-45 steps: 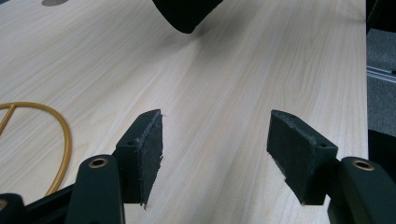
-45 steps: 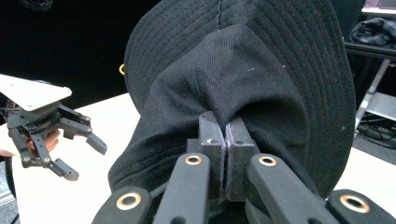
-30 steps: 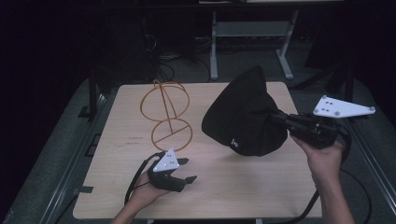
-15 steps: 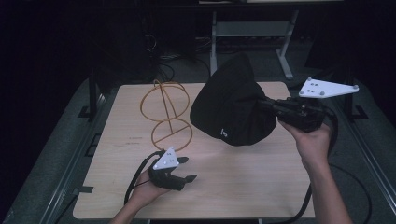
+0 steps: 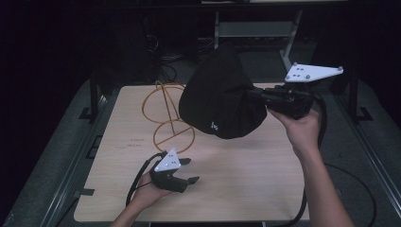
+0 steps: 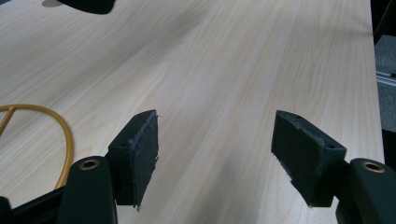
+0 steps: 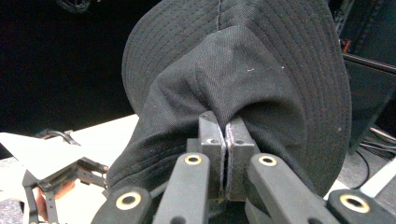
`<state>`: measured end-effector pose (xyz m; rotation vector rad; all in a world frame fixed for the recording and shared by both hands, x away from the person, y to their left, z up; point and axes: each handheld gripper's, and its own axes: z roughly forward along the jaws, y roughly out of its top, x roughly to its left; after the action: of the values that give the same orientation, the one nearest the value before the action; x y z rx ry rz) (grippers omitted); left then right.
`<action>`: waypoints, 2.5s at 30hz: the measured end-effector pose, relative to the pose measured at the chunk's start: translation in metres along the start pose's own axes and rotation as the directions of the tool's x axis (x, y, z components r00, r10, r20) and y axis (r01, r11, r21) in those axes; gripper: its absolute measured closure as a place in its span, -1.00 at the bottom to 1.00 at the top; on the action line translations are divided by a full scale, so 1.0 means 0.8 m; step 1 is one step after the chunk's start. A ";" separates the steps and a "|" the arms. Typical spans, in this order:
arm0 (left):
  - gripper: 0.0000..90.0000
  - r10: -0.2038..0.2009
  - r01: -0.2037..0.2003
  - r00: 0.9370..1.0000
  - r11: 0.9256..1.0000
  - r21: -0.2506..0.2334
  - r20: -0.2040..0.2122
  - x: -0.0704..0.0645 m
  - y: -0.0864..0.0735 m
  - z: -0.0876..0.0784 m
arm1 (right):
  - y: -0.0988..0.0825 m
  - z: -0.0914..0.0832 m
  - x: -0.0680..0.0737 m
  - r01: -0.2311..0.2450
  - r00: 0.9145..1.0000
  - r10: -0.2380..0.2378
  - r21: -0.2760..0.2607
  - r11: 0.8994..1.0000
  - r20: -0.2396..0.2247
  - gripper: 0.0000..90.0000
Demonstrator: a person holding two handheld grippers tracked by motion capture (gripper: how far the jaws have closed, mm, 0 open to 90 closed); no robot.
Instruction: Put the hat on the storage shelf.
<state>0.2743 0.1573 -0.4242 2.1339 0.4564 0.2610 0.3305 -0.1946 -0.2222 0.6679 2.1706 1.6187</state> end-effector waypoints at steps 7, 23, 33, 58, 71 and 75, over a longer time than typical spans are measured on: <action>-0.30 -0.026 0.026 1.000 1.000 -0.012 0.017 0.003 -0.001 -0.001 | 0.021 0.015 0.000 0.005 1.000 -0.005 -0.006 1.000 -0.028 0.96; -0.30 -0.030 0.031 0.999 0.999 -0.035 0.028 0.007 -0.001 -0.004 | 0.061 0.063 0.003 0.039 0.994 -0.037 0.019 0.999 -0.099 0.96; -0.30 -0.038 0.039 0.999 0.998 -0.040 0.026 0.010 -0.002 -0.005 | 0.089 0.099 0.002 0.062 0.990 -0.056 0.041 0.997 -0.127 0.96; -0.31 -0.034 0.035 0.999 0.999 -0.029 0.029 0.012 -0.002 0.000 | 0.134 0.189 -0.013 0.060 0.987 -0.045 0.097 0.994 -0.151 0.96; -0.31 -0.024 0.025 0.999 0.999 -0.027 0.032 0.011 -0.002 0.003 | 0.141 0.222 -0.017 0.040 0.988 -0.023 0.107 0.993 -0.149 0.96; -0.31 -0.022 0.023 0.999 0.999 -0.024 0.034 0.010 -0.002 0.003 | 0.142 0.231 -0.016 0.037 0.989 -0.021 0.108 0.993 -0.148 0.96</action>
<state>0.2825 0.1596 -0.4269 2.1047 0.4548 0.2164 0.4591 -0.0283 -0.1661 0.5612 2.3778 1.5871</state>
